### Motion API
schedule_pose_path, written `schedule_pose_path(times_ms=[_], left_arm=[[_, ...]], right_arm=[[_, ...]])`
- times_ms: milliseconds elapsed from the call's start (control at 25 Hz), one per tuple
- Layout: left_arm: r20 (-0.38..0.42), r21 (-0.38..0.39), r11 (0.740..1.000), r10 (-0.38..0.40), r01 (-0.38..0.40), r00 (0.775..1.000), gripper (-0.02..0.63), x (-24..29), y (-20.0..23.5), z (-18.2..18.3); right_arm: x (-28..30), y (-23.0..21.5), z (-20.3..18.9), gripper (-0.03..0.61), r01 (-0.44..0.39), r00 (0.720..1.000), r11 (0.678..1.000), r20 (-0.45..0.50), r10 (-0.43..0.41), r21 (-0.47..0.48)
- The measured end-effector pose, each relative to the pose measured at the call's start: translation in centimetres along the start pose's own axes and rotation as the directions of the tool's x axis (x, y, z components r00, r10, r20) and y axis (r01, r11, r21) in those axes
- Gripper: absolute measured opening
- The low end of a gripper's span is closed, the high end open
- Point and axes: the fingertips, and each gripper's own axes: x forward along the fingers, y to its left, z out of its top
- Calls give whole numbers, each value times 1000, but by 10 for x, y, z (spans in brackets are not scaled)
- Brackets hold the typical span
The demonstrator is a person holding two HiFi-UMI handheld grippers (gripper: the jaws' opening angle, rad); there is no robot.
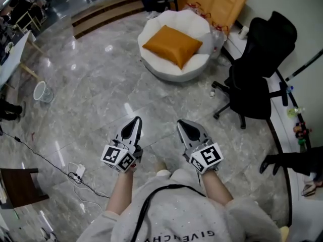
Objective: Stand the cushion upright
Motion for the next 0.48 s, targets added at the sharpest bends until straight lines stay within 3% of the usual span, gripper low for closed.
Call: schedule_pose_path(times_ms=[480], left_arm=[[13, -20, 1000, 18, -17, 1000, 23, 62, 59, 13]], right_arm=[[70, -54, 0, 17, -1, 999, 1000, -40, 2, 3]])
